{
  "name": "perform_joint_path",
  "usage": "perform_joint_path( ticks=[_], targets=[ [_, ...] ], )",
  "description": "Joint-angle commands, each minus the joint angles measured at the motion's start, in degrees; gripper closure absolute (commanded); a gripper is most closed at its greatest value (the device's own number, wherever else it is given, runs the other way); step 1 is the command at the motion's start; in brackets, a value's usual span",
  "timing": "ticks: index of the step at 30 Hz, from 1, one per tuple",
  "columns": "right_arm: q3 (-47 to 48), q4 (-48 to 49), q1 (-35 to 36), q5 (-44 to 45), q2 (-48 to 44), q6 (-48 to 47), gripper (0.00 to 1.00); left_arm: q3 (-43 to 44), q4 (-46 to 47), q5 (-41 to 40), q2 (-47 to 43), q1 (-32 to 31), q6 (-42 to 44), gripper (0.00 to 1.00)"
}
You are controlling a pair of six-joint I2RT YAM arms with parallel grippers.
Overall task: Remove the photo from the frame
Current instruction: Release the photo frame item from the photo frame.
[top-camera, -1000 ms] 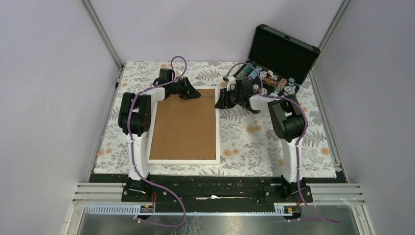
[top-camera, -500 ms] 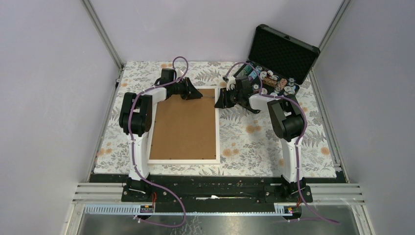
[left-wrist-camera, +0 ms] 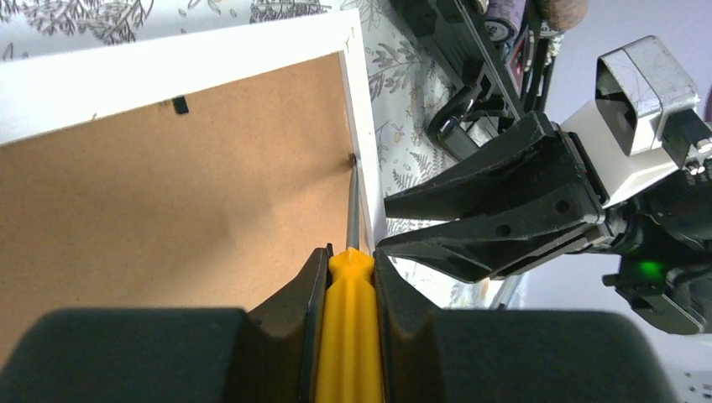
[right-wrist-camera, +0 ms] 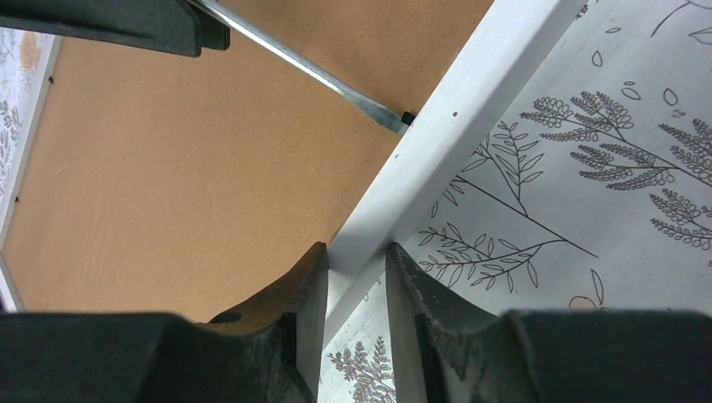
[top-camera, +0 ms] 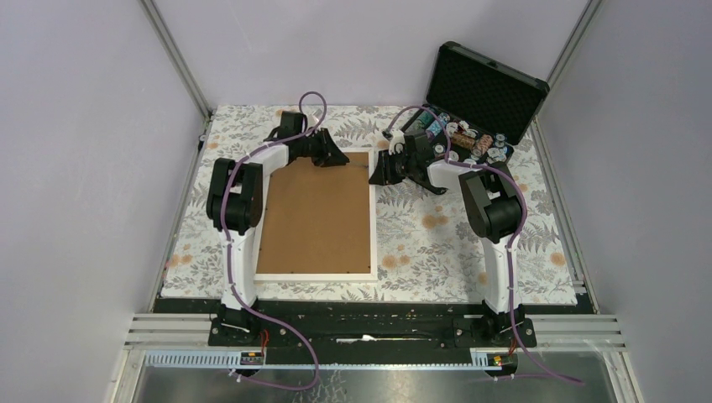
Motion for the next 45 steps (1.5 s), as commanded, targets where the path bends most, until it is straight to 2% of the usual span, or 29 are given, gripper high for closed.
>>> perform_joint_path(
  ticks=[1,11,22,34,40,45],
  targets=[
    [1.6,-3.2,2.5,4.0,3.6,-3.1,0.65,5.3,-3.7,-8.6,-0.9,-4.3,5.6,1.00],
    [3.7,-6.2,2.8,5.7,5.5,-1.9,0.69,9.5,-4.9,-11.3,-0.3,-10.8,5.6,1.00],
    [4.4,-7.7,2.8,3.7,7.3,0.3,0.70,10.5,-3.8,-14.0,0.2,-16.6,3.6,1.00],
    [4.5,-7.6,2.8,3.8,7.6,0.7,0.70,0.5,6.3,-18.3,-6.9,-20.6,0.9,1.00],
    [4.6,-7.7,2.8,4.0,7.7,0.9,0.70,-2.5,7.6,-19.4,-9.7,-22.4,1.5,1.00],
    [4.1,-7.7,2.8,3.6,6.5,0.4,0.69,-1.7,6.3,-20.1,-11.6,-20.8,1.7,1.00]
  ],
)
